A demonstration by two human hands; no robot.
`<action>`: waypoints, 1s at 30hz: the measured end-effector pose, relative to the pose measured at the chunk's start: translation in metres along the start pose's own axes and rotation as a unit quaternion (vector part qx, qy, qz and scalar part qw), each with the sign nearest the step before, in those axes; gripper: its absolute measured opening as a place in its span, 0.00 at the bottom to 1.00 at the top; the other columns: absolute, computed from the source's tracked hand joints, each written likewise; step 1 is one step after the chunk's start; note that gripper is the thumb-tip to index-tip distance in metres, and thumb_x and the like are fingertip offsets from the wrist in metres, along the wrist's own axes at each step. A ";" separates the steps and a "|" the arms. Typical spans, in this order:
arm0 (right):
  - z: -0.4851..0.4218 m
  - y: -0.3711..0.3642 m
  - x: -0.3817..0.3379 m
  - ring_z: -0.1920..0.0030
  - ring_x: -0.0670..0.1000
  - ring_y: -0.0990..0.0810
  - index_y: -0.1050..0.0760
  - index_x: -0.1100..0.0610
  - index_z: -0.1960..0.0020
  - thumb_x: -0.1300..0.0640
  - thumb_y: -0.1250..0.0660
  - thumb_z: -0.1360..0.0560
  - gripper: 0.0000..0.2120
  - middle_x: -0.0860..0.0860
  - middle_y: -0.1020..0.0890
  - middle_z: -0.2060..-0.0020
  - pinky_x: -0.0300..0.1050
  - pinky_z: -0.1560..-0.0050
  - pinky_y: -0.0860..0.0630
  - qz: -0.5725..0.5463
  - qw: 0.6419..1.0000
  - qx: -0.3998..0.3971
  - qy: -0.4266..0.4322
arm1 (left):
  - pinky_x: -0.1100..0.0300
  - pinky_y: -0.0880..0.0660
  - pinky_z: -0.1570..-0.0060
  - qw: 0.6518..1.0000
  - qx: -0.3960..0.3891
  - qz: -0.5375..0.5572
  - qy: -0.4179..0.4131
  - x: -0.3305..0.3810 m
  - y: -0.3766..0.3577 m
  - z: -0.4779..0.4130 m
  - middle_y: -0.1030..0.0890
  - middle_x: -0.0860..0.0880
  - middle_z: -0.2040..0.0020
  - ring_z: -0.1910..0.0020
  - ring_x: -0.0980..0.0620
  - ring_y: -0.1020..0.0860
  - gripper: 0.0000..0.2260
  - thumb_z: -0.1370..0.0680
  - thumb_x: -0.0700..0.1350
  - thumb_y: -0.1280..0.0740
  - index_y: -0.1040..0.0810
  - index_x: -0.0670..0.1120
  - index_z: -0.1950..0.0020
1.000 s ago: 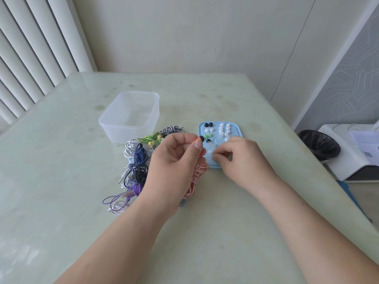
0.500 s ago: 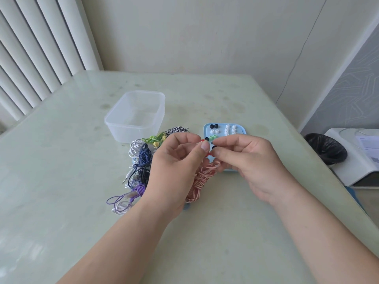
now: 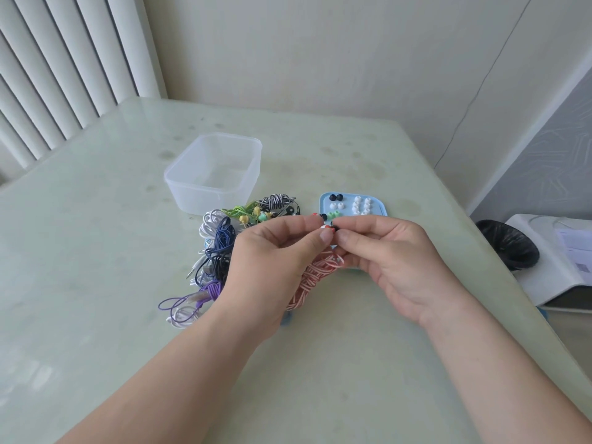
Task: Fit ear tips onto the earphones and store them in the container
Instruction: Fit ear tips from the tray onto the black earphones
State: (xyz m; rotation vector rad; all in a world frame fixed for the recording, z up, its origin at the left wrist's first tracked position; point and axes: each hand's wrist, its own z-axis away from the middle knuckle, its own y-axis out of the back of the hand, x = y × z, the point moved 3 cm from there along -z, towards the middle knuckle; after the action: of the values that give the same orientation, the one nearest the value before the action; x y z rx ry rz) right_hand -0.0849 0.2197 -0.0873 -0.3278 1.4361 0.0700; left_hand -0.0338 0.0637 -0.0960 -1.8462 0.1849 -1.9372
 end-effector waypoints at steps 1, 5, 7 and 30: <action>0.000 0.001 0.000 0.61 0.54 0.17 0.17 0.65 0.48 0.71 0.29 0.26 0.08 0.60 0.14 0.59 0.45 0.59 0.18 -0.001 1.000 0.006 -0.002 | 0.54 0.16 0.55 1.000 0.001 -0.004 0.001 0.000 0.000 0.000 0.12 0.40 0.55 0.60 0.47 0.14 0.08 0.25 0.35 0.24 0.15 0.39 0.46; -0.001 0.003 -0.003 0.64 0.53 0.16 0.17 0.65 0.50 0.71 0.27 0.29 0.09 0.59 0.14 0.61 0.44 0.62 0.18 -0.010 1.000 0.013 -0.010 | 0.55 0.15 0.56 1.000 0.003 -0.020 -0.001 0.000 0.000 0.000 0.12 0.42 0.56 0.61 0.50 0.14 0.07 0.24 0.36 0.25 0.14 0.41 0.47; 0.000 0.002 -0.004 0.64 0.53 0.16 0.17 0.64 0.52 0.71 0.27 0.30 0.08 0.59 0.14 0.61 0.44 0.63 0.19 -0.006 1.000 0.010 -0.005 | 0.55 0.15 0.55 1.000 0.004 -0.030 -0.003 0.000 0.000 -0.001 0.12 0.43 0.56 0.61 0.50 0.14 0.07 0.24 0.36 0.25 0.14 0.41 0.46; 0.002 0.004 -0.007 0.59 0.61 0.17 0.15 0.66 0.52 0.63 0.24 0.34 0.12 0.65 0.14 0.56 0.53 0.53 0.20 0.055 0.995 -0.002 0.085 | 0.51 0.16 0.48 0.998 0.006 -0.069 -0.007 0.003 0.001 0.002 0.11 0.44 0.55 0.54 0.45 0.12 0.07 0.25 0.38 0.23 0.13 0.44 0.48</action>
State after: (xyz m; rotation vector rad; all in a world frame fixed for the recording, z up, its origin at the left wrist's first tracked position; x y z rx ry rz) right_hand -0.0847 0.2246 -0.0813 -0.2621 1.6219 0.1368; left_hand -0.0313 0.0625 -0.0935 -1.9095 0.0436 -2.0110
